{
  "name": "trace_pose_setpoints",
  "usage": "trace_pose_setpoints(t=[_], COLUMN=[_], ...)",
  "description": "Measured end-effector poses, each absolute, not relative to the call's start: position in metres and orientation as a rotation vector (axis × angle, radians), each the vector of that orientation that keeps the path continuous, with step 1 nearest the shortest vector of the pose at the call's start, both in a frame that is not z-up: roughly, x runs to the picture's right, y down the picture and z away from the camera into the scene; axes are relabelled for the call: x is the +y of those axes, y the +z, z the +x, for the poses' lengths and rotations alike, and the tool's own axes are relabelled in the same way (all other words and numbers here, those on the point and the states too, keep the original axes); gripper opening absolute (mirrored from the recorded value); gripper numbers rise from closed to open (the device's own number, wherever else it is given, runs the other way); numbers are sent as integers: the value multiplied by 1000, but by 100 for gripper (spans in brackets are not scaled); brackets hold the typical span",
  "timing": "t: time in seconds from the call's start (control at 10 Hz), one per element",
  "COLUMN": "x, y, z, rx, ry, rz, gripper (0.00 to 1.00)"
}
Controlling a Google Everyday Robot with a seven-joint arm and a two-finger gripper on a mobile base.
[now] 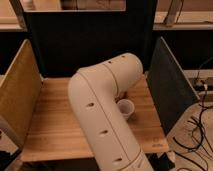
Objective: Place the pepper on the white sponge
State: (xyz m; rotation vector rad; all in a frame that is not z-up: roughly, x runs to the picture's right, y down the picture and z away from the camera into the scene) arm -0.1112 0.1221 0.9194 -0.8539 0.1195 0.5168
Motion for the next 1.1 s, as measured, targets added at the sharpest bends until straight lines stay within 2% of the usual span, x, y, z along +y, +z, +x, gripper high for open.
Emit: trace_pose_setpoints(t=[0.2, 0.7, 1.1], x=[115, 93, 86], y=[912, 893, 864], z=[-118, -110, -80], rx=[86, 56, 100], ry=[518, 543, 576], rz=[-821, -744, -680], gripper=[1, 0, 0])
